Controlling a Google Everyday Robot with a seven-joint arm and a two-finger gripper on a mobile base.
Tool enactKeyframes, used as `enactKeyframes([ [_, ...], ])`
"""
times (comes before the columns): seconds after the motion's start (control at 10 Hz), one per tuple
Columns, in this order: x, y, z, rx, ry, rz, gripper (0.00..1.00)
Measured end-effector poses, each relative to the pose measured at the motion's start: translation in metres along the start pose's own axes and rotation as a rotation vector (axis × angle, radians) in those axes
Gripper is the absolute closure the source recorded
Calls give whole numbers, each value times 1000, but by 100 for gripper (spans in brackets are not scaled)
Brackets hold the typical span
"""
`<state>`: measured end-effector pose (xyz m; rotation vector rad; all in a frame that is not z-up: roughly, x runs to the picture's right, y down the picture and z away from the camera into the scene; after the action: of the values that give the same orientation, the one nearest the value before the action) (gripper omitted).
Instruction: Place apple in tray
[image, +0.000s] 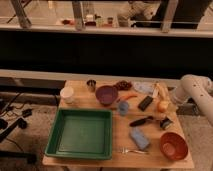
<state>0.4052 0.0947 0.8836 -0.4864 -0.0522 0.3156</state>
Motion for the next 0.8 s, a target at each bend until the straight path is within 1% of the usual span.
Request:
enactKeyframes([
  [0.6, 0, -1, 10, -15, -13, -9, 20],
  [0.8, 0, 0, 15, -26, -13, -13, 20],
])
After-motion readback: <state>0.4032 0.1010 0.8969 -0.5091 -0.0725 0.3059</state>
